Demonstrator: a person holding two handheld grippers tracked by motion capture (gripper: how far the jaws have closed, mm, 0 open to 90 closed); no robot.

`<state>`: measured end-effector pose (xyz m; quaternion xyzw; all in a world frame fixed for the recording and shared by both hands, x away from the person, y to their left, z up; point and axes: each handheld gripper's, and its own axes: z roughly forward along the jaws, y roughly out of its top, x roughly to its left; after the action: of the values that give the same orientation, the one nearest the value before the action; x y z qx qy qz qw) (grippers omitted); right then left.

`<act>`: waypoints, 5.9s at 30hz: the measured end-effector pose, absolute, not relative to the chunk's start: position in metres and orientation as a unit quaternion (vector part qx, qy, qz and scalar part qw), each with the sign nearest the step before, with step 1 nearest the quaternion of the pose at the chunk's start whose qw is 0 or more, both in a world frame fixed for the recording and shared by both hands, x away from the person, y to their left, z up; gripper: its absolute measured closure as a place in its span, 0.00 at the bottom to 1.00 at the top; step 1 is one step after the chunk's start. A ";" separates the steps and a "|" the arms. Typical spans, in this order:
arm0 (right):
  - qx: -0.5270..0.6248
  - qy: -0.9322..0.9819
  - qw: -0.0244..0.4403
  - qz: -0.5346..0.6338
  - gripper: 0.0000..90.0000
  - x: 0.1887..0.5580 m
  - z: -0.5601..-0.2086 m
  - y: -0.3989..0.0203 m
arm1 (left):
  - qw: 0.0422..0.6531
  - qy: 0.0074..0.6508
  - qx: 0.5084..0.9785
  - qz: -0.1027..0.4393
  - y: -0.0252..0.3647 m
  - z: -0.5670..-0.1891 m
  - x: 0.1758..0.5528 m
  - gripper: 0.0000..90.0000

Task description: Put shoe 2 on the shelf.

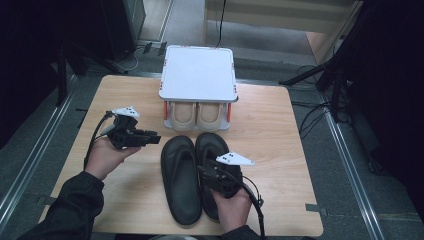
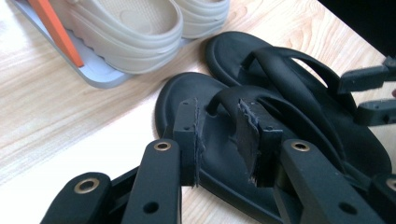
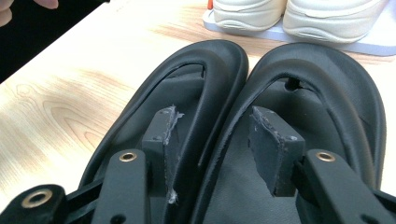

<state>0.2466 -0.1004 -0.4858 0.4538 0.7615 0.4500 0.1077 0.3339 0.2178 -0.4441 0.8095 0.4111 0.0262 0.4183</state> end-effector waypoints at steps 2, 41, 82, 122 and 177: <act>0.456 0.759 0.109 0.451 0.58 0.244 -0.489 -0.098 | 0.417 0.411 0.810 0.031 0.218 -0.442 0.335 0.78; 0.482 0.774 0.137 0.386 0.65 0.249 -0.522 -0.064 | 0.418 0.423 0.803 0.031 0.223 -0.454 0.338 0.77; 0.407 0.827 0.048 0.385 0.85 0.268 -0.494 -0.103 | 0.411 0.444 0.795 0.036 0.237 -0.461 0.341 0.72; 0.103 0.917 -0.056 0.382 0.84 0.341 -0.379 -0.098 | 0.383 0.478 0.789 0.053 0.267 -0.478 0.332 0.54; 0.474 0.785 0.124 0.379 0.84 0.490 -0.326 -0.049 | 0.387 0.476 0.788 0.046 0.264 -0.483 0.331 0.54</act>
<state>0.4899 -0.0489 -0.3257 0.4736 0.7850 0.3794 0.1245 0.3313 0.2643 -0.4828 0.7880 0.4764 0.0462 0.3872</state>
